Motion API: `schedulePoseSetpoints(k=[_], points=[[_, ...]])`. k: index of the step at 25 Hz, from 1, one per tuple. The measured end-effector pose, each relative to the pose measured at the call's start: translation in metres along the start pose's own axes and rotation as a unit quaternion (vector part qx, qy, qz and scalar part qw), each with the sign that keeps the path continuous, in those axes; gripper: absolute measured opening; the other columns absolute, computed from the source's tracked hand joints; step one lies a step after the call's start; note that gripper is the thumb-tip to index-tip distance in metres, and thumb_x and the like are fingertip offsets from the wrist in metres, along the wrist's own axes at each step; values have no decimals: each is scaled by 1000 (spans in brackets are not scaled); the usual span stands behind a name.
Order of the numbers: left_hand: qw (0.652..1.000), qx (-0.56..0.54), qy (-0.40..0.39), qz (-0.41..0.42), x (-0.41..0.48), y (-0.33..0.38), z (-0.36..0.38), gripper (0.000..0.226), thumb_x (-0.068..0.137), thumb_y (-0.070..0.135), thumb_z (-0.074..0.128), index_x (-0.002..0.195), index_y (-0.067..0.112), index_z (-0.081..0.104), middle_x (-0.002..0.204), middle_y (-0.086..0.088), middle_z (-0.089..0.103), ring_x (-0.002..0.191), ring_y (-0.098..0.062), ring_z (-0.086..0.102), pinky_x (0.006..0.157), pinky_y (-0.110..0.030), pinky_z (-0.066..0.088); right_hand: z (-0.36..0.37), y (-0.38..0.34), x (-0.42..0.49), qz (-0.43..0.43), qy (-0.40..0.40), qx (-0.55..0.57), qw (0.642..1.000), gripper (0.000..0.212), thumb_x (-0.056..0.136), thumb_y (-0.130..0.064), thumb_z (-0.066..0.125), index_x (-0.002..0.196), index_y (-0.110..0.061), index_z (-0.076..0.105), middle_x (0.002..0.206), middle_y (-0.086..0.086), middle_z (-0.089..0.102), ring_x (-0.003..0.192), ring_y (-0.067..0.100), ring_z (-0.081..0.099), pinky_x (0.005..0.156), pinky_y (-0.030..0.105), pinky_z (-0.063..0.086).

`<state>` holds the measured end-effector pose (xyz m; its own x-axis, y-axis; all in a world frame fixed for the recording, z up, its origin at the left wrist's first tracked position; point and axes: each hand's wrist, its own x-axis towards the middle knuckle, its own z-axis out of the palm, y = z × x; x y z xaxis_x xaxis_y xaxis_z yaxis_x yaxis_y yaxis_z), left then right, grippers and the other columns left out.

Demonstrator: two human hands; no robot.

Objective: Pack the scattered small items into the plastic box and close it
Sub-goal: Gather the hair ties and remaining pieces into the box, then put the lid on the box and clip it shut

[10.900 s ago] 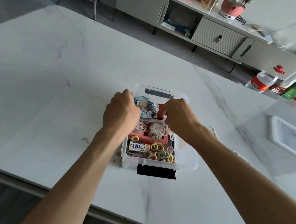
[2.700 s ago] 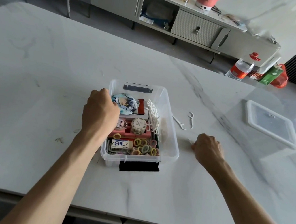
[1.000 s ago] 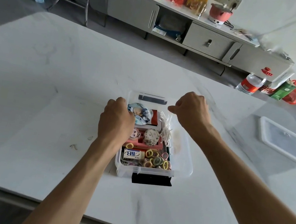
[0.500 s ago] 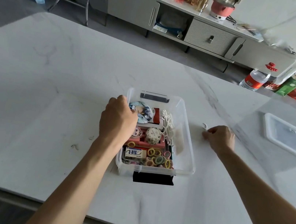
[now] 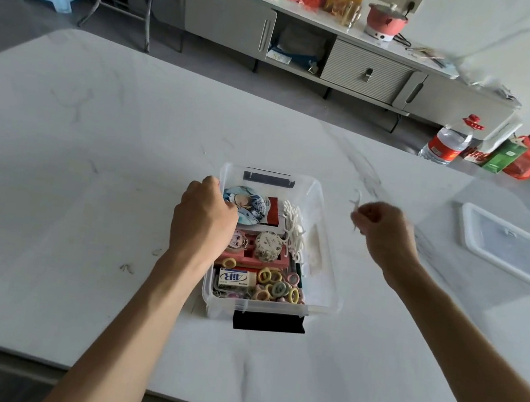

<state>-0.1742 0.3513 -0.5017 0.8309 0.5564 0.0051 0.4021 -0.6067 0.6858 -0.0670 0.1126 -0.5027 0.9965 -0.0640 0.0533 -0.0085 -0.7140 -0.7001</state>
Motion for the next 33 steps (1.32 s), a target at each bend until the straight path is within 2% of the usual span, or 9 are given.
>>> schedulePoseSetpoints(k=[3, 6, 11, 16, 19, 24, 27, 31, 33], points=[[1000, -9, -4, 2, 0, 0, -1, 35, 93, 16, 55, 126, 4, 53, 121, -16, 60, 107, -32, 57, 90, -40, 48, 3, -43, -19, -106, -15, 48, 993, 15, 82, -26, 73, 92, -31, 63, 66, -11, 69, 58, 3, 64, 50, 18, 50], [1000, -18, -7, 6, 0, -1, -1, 34, 93, 16, 55, 125, 4, 54, 121, -16, 60, 108, -32, 57, 93, -42, 48, 23, -61, -26, -126, -43, -63, 989, 24, 82, -24, 73, 102, -21, 61, 79, -6, 69, 66, 13, 65, 60, 33, 57], [1000, -12, -5, 22, 1, -1, -3, 23, 91, 14, 55, 112, 5, 58, 106, -11, 63, 96, -29, 59, 80, -38, 48, 31, -55, -27, -158, -36, -122, 979, 25, 83, -27, 72, 103, -18, 61, 90, -1, 65, 68, 12, 56, 57, 29, 45], [999, -14, -17, 29, -10, 3, -2, 8, 89, 14, 56, 93, 6, 55, 85, -4, 58, 82, -28, 58, 66, -29, 40, 8, -20, -45, -71, -67, -67, 993, 30, 87, -33, 64, 114, -18, 61, 96, -2, 63, 77, 12, 56, 62, 22, 38], [998, -28, -35, 32, -21, 10, 8, 19, 90, 18, 57, 108, 9, 56, 94, -4, 57, 86, -24, 54, 73, -28, 41, -9, 0, -59, -35, -112, -37, 992, 23, 91, -33, 58, 104, -18, 69, 81, -1, 70, 66, 12, 58, 51, 22, 37], [994, -46, -83, 51, -52, 44, 46, 34, 95, 18, 53, 126, 6, 47, 111, -12, 63, 83, -19, 55, 62, -24, 43, -67, 36, -69, -18, -135, -26, 990, 16, 90, -22, 57, 89, -13, 70, 77, 6, 71, 77, 28, 66, 66, 34, 50], [989, -77, -118, 34, -65, 68, 65, 36, 95, 17, 52, 129, 8, 42, 116, -15, 63, 89, -24, 63, 71, -36, 56, -94, 63, -69, 13, -156, 17, 987, 14, 88, -17, 58, 85, -15, 72, 76, 1, 71, 78, 24, 69, 72, 35, 52], [988, -86, -126, 18, -81, 97, 84, 57, 92, 13, 51, 143, 25, 29, 110, -9, 59, 84, -25, 59, 63, -29, 45, -125, 101, -54, 35, -159, 97, 982, 18, 92, -16, 60, 103, -11, 72, 88, 6, 70, 78, 19, 64, 84, 40, 53], [986, -89, -134, 31, -87, 111, 94, 69, 91, 13, 51, 147, 38, 21, 100, -1, 53, 74, -17, 59, 56, -26, 44, -140, 128, -32, 15, -121, 35, 992, 24, 91, -17, 60, 113, -10, 68, 100, 10, 70, 93, 26, 64, 88, 39, 50]])
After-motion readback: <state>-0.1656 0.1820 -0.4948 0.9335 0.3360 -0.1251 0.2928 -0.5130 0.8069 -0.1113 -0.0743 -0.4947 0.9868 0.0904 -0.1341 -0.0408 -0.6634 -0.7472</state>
